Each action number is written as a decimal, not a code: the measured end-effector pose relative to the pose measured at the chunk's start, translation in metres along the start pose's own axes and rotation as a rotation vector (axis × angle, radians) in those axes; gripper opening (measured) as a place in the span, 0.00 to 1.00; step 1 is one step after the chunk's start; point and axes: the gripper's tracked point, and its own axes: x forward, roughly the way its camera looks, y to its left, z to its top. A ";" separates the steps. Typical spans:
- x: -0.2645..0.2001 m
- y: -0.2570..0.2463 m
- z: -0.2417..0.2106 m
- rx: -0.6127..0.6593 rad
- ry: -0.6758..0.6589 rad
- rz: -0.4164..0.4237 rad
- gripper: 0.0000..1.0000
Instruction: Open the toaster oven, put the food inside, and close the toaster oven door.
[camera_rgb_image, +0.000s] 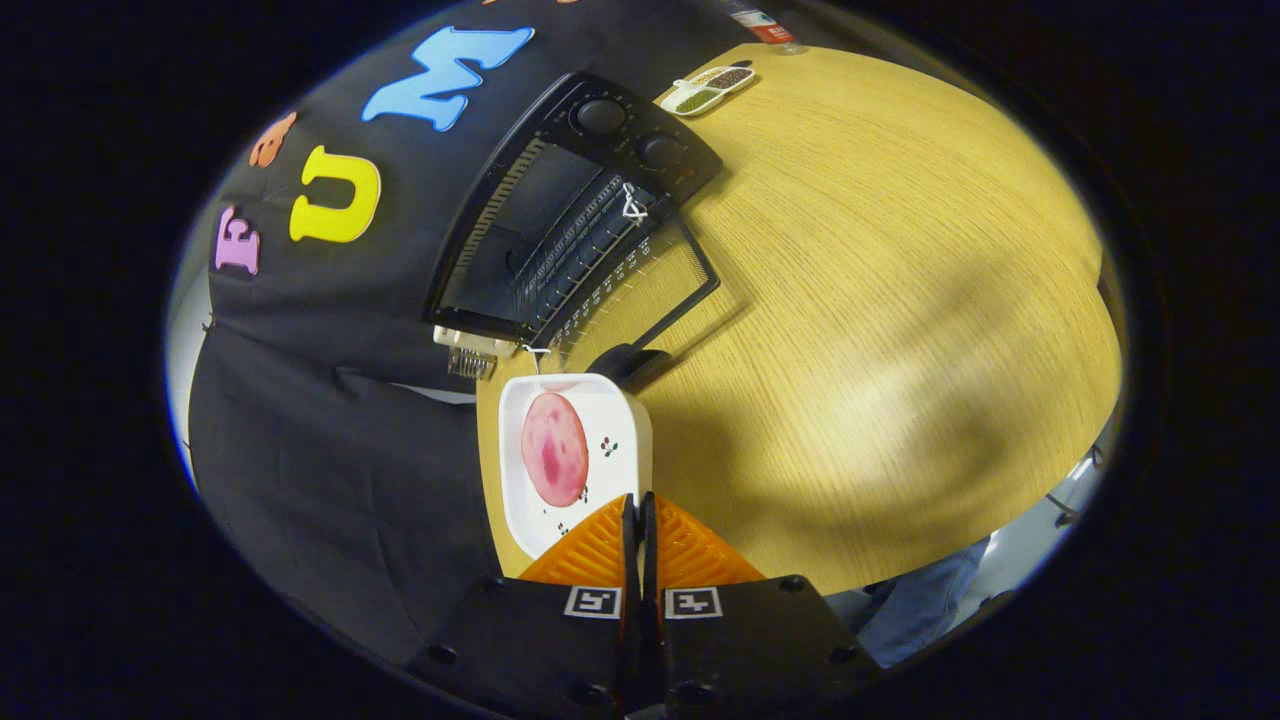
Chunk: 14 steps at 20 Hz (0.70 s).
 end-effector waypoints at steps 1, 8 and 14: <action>0.002 0.007 0.000 0.007 -0.018 0.002 0.02; 0.018 0.033 0.024 0.099 -0.154 -0.017 0.02; 0.048 0.055 0.052 0.229 -0.255 0.000 0.02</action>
